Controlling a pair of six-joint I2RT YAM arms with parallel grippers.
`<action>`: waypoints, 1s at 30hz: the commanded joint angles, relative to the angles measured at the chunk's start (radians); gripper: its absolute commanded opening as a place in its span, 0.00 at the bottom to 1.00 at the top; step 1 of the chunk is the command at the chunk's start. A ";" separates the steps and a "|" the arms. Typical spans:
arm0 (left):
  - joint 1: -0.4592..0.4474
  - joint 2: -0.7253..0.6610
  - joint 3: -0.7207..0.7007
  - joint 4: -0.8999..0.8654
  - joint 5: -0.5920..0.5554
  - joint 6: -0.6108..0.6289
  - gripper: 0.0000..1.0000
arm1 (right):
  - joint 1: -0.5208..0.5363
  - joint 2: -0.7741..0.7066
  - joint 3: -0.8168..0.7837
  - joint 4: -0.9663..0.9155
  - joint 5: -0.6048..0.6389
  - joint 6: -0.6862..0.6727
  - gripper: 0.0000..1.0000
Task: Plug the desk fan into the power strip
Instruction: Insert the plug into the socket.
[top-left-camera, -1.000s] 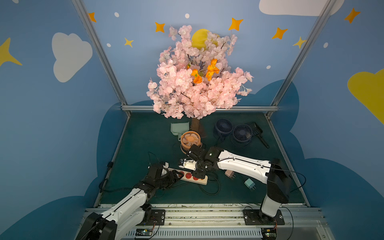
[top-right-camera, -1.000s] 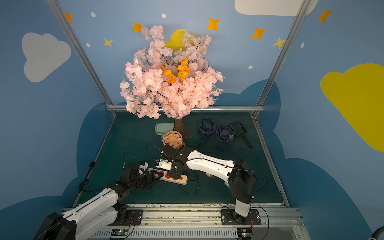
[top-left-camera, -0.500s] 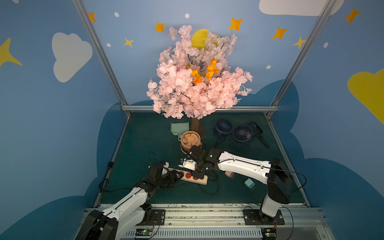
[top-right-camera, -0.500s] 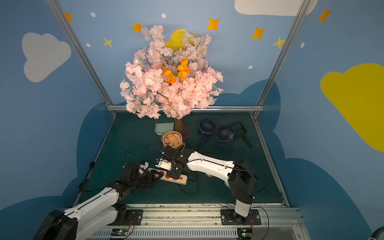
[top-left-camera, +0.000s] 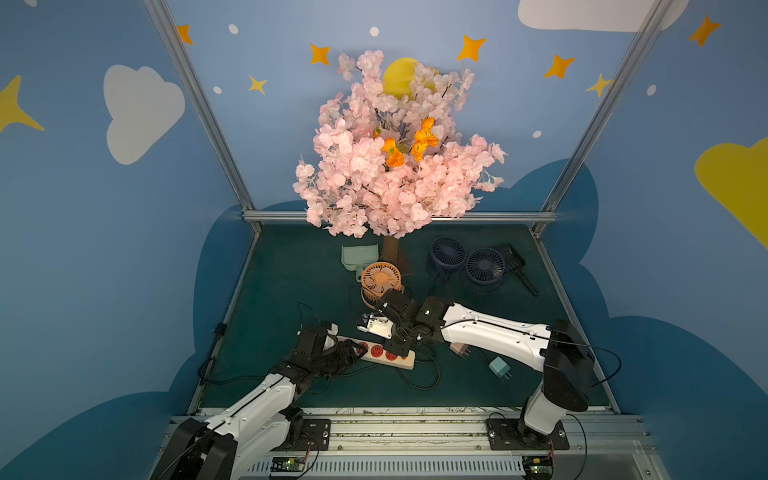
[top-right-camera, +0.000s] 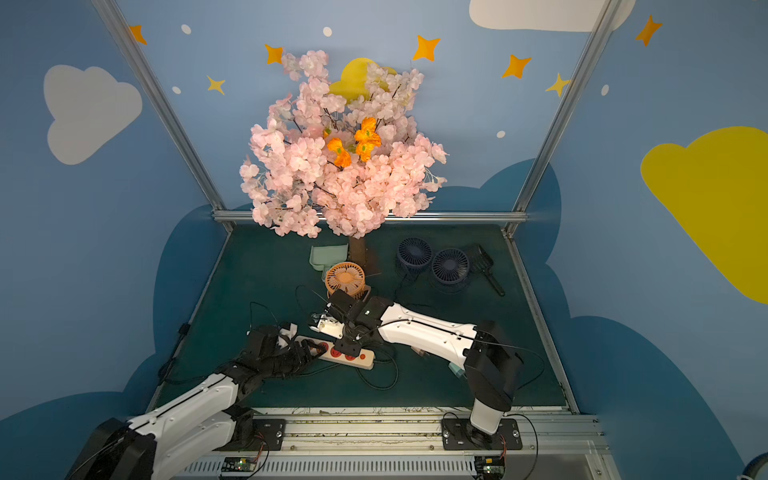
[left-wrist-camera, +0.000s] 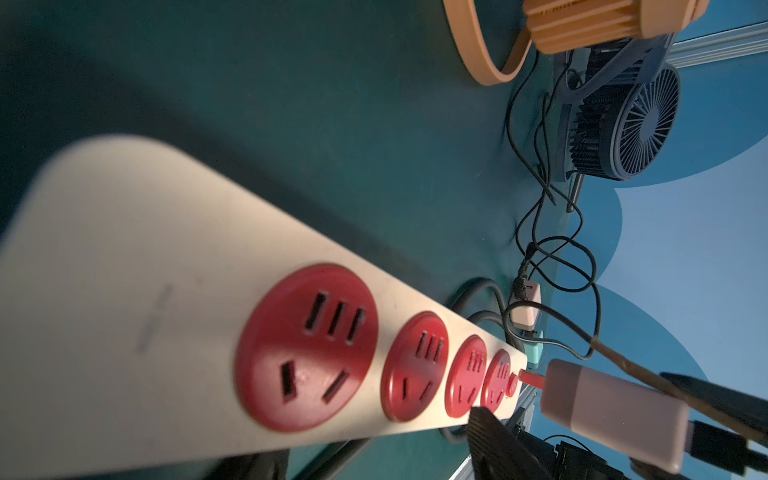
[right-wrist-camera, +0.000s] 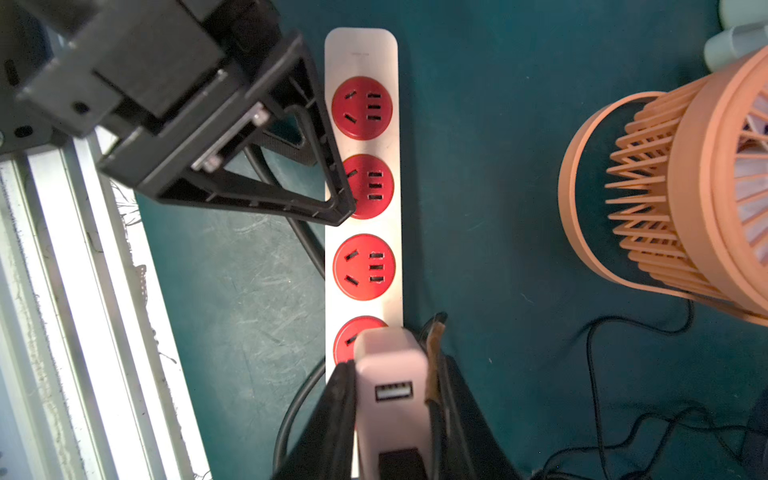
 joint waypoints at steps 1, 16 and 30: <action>0.004 0.003 0.010 -0.031 -0.029 0.021 0.72 | 0.005 -0.022 -0.031 0.047 0.009 0.026 0.00; 0.004 0.000 0.012 -0.031 -0.025 0.023 0.72 | 0.007 -0.033 -0.113 0.114 0.003 0.046 0.00; 0.004 0.025 0.013 -0.011 -0.028 0.027 0.70 | 0.022 -0.055 -0.302 0.199 0.040 0.026 0.00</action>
